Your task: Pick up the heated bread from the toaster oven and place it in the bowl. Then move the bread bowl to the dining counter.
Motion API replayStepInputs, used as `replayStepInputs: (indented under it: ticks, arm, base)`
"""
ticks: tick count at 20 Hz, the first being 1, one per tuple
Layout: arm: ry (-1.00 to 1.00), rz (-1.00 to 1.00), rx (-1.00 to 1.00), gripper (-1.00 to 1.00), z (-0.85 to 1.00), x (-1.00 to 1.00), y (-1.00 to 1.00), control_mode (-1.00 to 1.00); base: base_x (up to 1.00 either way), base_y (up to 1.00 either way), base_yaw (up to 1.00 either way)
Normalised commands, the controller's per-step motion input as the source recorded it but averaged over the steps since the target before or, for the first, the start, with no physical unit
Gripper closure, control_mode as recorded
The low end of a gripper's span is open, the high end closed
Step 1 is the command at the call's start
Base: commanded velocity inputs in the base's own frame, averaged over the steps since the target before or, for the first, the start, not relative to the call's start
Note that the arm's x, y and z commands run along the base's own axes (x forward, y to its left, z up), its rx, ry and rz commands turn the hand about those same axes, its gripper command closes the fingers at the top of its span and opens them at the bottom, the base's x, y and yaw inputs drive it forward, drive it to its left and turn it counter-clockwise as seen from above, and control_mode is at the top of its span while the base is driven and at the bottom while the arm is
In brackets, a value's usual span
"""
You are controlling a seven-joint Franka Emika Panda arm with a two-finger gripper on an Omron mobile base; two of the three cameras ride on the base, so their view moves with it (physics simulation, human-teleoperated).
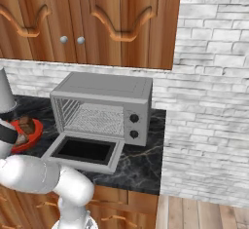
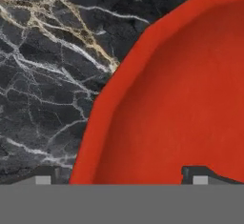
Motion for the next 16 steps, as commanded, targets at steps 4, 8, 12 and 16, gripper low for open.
replayStepInputs:
  ticks: [4, 8, 12, 16]
  arm:
    - [0.00, 0.00, -0.02, 1.00, -0.12, 0.23, 0.00, -1.00]
    - [-0.01, 0.00, 0.00, 1.00, 0.00, -0.03, 0.00, -1.00]
    - [-0.15, 0.00, -0.03, 1.00, 0.09, -0.24, -0.08, -1.00]
    - [-0.25, 0.00, -0.10, 1.00, 0.31, -0.43, -0.37, -1.00]
  base:
    - [0.00, 0.00, 0.00]
    - [0.00, 0.00, 0.00]
    - [0.00, 0.00, 0.00]
    - [0.00, 0.00, 0.00]
